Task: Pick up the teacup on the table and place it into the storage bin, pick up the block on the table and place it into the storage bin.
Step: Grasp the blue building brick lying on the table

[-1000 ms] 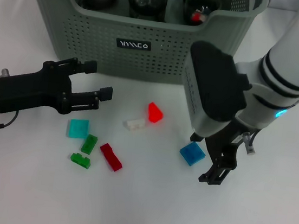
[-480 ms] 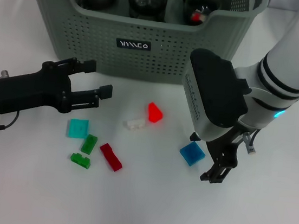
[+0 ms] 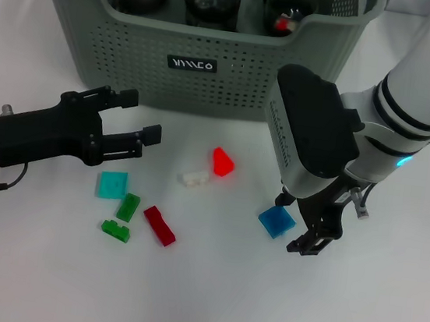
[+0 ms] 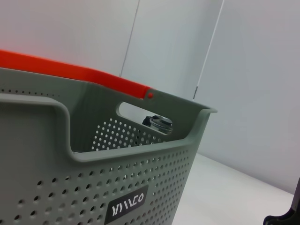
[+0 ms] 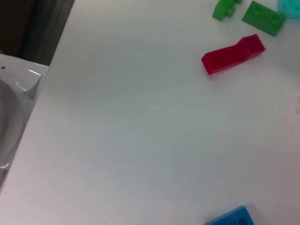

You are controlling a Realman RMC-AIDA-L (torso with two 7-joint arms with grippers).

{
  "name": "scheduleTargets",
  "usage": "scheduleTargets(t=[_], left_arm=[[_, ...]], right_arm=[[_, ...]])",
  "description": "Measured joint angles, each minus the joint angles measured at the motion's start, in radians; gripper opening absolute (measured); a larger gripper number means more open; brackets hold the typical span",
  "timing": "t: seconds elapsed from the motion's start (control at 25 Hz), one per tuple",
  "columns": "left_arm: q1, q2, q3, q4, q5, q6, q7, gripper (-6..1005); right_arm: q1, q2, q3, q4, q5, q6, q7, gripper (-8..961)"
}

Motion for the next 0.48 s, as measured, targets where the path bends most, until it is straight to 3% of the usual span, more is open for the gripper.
scheduleTargets(t=[0.28, 0.48], left_arm=[[0.001, 0.000, 0.000, 0.000, 0.003, 0.000, -0.004, 828], [0.004, -0.001, 0.000, 0.000, 0.002, 0.000, -0.006, 828]], right_arm=[[0.010, 0.000, 0.000, 0.039, -0.001, 0.023, -0.028, 730], [0.014, 0.000, 0.000, 0.038, -0.006, 0.025, -0.040, 735]])
